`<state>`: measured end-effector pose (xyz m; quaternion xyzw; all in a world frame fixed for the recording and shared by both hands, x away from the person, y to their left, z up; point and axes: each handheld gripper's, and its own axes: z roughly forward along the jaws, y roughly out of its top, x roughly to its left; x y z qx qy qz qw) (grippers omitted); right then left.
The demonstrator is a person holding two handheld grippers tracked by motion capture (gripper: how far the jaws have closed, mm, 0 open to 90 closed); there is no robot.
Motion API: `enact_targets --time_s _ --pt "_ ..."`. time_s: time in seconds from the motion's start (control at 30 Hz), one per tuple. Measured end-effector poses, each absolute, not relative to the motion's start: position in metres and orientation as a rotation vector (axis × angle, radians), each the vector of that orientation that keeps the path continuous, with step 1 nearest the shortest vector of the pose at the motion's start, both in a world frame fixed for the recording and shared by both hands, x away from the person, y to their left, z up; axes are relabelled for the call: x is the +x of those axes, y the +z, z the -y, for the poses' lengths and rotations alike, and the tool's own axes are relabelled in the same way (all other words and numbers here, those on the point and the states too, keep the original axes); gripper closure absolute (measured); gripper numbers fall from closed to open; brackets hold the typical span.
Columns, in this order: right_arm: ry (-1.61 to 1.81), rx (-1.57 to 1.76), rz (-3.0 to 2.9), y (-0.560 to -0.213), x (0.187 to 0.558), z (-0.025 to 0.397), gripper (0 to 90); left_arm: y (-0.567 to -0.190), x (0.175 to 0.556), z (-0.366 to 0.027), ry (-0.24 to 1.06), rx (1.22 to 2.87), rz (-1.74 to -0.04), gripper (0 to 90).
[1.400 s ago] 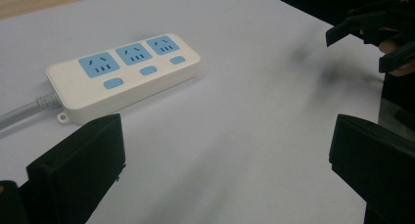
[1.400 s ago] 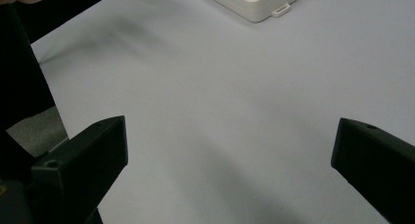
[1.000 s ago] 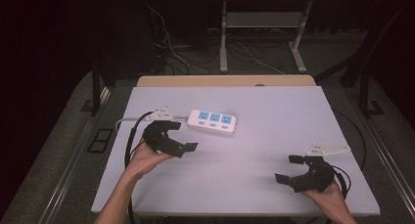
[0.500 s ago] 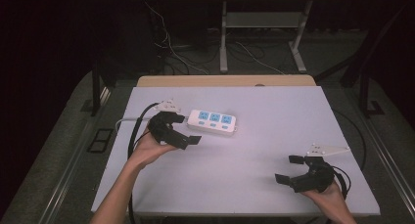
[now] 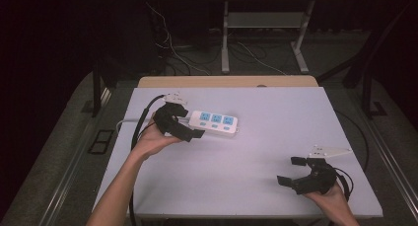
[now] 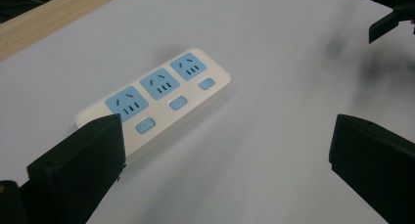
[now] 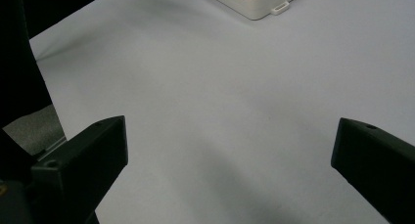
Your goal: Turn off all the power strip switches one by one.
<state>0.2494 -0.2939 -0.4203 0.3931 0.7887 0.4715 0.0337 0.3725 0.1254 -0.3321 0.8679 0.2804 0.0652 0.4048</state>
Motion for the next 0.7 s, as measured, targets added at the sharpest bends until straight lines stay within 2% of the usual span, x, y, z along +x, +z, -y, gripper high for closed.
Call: enact_targets --time_s 0.43,0.7 --pt "1.453 1.211 -2.422 -0.42 0.248 0.295 0.1 -0.331 0.393 -0.111 0.168 2.259 -0.67 0.8" --pt "1.459 1.204 -2.424 -0.42 0.249 0.294 0.1 -0.325 0.405 -0.105 0.184 2.286 -0.643 13.6"
